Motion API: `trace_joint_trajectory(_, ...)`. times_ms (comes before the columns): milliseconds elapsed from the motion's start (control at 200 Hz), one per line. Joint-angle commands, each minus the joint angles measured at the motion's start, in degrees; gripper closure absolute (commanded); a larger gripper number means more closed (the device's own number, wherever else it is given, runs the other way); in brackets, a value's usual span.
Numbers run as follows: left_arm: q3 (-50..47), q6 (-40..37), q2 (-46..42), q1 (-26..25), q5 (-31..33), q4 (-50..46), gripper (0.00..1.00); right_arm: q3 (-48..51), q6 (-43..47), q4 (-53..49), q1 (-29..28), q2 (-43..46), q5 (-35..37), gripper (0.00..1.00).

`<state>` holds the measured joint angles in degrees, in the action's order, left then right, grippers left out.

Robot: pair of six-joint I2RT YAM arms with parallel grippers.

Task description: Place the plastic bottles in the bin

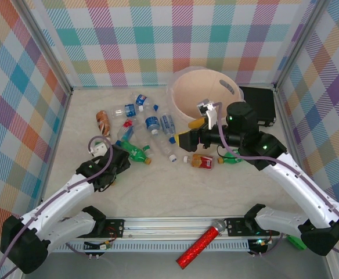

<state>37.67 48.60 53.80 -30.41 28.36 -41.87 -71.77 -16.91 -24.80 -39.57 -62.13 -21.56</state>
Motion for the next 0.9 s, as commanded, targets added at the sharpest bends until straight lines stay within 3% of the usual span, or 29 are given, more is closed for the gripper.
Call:
trace_joint_trajectory(0, -2.9, -0.4, 0.8, 3.8, -5.2, 4.2, 0.0, 0.5, 1.5, 1.6, -0.4, 1.2, -0.2, 0.01)
trace_joint_trajectory(255, -5.9, -2.0, 5.4, 10.0, -12.0, 11.3, 0.01, -1.4, 0.7, 0.7, -0.5, -0.7, -0.7, 0.01)
trace_joint_trajectory(895, -8.0, -3.9, 7.3, 10.6, -26.2, 20.2, 0.0, -5.3, 0.4, 0.1, -4.6, -5.4, 1.7, 0.01)
